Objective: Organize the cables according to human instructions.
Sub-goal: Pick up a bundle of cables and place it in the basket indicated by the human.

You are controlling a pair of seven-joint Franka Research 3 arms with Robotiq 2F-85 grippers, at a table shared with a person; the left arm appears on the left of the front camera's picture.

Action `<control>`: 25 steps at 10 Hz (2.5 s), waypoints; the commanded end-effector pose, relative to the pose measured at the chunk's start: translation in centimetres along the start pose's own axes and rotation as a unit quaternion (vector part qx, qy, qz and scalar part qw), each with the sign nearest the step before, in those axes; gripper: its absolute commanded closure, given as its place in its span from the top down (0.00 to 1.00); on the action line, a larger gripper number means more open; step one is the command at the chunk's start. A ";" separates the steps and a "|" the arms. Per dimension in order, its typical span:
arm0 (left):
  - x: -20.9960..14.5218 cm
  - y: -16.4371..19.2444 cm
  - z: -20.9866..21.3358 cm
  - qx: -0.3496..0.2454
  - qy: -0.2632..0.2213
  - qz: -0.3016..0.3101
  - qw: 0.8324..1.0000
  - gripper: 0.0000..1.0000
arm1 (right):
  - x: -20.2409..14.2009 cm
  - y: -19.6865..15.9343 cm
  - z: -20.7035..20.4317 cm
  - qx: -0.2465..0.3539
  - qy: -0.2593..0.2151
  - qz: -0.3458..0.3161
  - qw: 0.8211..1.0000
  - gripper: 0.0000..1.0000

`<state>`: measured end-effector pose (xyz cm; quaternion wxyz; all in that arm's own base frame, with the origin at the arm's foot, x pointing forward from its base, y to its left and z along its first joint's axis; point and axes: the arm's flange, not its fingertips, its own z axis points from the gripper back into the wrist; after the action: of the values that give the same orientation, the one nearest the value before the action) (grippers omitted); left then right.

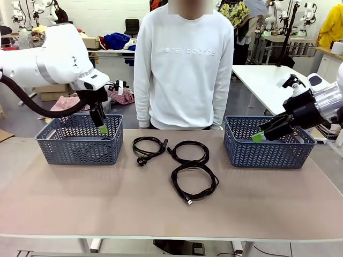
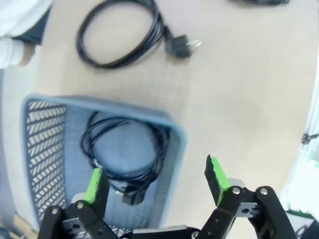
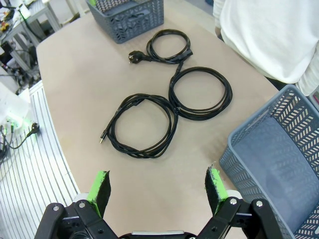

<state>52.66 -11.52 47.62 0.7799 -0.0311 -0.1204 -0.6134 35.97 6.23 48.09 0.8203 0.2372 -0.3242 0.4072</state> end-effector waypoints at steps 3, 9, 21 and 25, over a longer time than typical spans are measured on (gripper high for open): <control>-0.2 -6.9 -1.5 -0.011 -0.076 0.011 0.997 1.00 | 0.0 -0.4 -0.2 0.005 -0.012 0.010 1.000 1.00; 0.1 -12.5 -3.1 -0.024 -0.127 -0.019 0.991 1.00 | 0.0 -0.4 -0.2 0.005 -0.012 0.010 1.000 1.00; 0.9 -12.5 -3.0 -0.030 -0.108 -0.012 0.994 1.00 | 0.0 -0.4 -0.2 0.005 -0.012 0.010 1.000 1.00; 0.9 -12.5 -3.0 -0.030 -0.108 -0.012 0.994 1.00 | 0.0 -0.4 -0.2 0.005 -0.012 0.010 1.000 1.00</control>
<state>41.40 -16.13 43.64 0.7505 -0.1176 -0.1801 -0.6248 35.96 6.19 48.09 0.8205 0.2373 -0.3234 0.4074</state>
